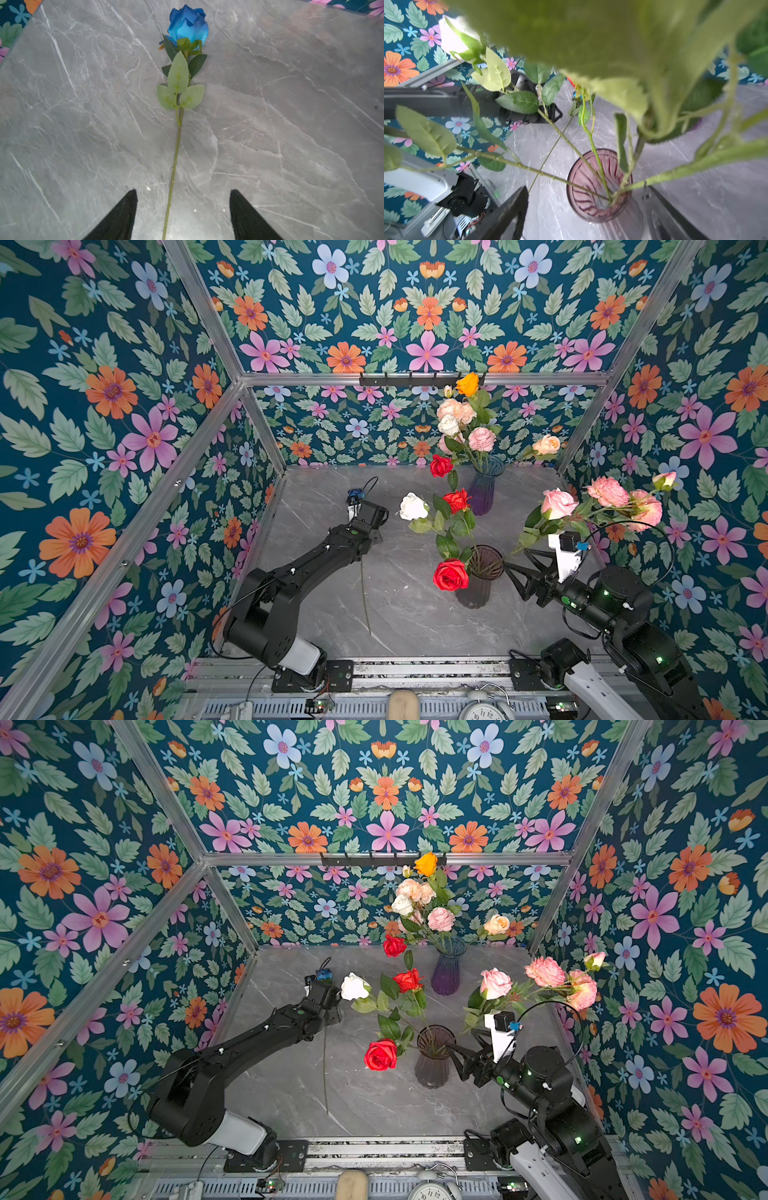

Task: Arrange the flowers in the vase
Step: 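Close the left gripper on the blue rose stem while the right gripper withdraws, then lift the blue rose upright off the table with the left gripper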

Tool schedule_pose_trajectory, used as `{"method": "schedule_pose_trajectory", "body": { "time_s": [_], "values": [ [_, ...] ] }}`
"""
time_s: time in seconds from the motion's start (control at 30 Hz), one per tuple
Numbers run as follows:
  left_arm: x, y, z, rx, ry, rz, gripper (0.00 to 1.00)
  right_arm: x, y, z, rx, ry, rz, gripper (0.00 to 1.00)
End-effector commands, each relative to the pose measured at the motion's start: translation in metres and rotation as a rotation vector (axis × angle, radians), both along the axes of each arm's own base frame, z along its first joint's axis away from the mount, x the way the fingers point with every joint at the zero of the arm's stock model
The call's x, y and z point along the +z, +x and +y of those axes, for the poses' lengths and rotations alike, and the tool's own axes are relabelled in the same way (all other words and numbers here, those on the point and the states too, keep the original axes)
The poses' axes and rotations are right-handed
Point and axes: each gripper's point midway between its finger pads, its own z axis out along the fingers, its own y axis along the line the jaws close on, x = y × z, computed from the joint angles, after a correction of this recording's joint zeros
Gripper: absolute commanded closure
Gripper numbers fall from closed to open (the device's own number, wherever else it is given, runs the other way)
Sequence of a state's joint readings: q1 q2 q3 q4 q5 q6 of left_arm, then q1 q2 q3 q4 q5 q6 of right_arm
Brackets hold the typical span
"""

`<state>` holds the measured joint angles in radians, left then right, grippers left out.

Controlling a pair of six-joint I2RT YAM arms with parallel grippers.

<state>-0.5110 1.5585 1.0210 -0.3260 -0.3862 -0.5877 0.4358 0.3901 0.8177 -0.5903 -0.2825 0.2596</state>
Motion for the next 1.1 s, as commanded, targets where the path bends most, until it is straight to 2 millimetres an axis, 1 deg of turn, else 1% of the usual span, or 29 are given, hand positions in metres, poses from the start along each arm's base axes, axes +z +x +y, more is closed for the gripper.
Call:
{"method": "schedule_pose_trajectory", "body": {
  "time_s": [0.0, 0.13, 0.23, 0.33, 0.4, 0.47, 0.5, 0.63, 0.7, 0.73, 0.8, 0.9, 0.97, 1.07],
  "values": [
    [-0.006, 0.013, 0.007, -0.011, 0.060, 0.026, 0.32, -0.016, -0.012, 0.003, 0.036, -0.003, 0.090, 0.12],
    [-0.031, 0.031, 0.002, -0.039, 0.032, 0.095, 0.36, -0.026, -0.025, 0.003, 0.061, 0.011, 0.156, 0.12],
    [-0.049, 0.041, 0.000, -0.046, 0.047, 0.148, 0.40, -0.021, -0.038, 0.005, 0.086, 0.067, 0.184, 0.13],
    [-0.062, 0.045, -0.004, -0.050, 0.039, 0.173, 0.45, -0.027, -0.048, 0.009, 0.123, 0.100, 0.263, 0.14],
    [-0.069, 0.046, -0.004, -0.049, 0.039, 0.182, 0.46, -0.034, -0.055, 0.013, 0.155, 0.114, 0.303, 0.14],
    [-0.076, 0.047, 0.000, -0.038, 0.053, 0.196, 0.46, -0.038, -0.061, 0.015, 0.175, 0.128, 0.326, 0.14],
    [-0.081, 0.048, 0.004, -0.028, 0.063, 0.207, 0.46, -0.037, -0.064, 0.015, 0.184, 0.137, 0.330, 0.14],
    [-0.090, 0.052, 0.021, 0.000, 0.094, 0.220, 0.52, -0.035, -0.076, 0.017, 0.220, 0.158, 0.342, 0.14],
    [-0.096, 0.055, 0.024, 0.004, 0.090, 0.234, 0.54, -0.032, -0.087, 0.022, 0.287, 0.170, 0.354, 0.14],
    [-0.099, 0.057, 0.025, 0.004, 0.087, 0.238, 0.58, -0.031, -0.091, 0.025, 0.324, 0.176, 0.359, 0.14],
    [-0.103, 0.061, 0.025, -0.002, 0.062, 0.236, 0.68, -0.028, -0.105, 0.032, 0.414, 0.189, 0.373, 0.15],
    [-0.102, 0.067, 0.019, -0.018, 0.018, 0.226, 0.68, -0.027, -0.119, 0.037, 0.503, 0.191, 0.398, 0.15],
    [-0.104, 0.071, 0.016, -0.028, 0.001, 0.232, 0.69, -0.031, -0.121, 0.035, 0.502, 0.170, 0.405, 0.15],
    [-0.109, 0.073, 0.016, -0.032, -0.021, 0.247, 0.86, -0.031, -0.122, 0.033, 0.490, 0.156, 0.397, 0.15]
  ]
}}
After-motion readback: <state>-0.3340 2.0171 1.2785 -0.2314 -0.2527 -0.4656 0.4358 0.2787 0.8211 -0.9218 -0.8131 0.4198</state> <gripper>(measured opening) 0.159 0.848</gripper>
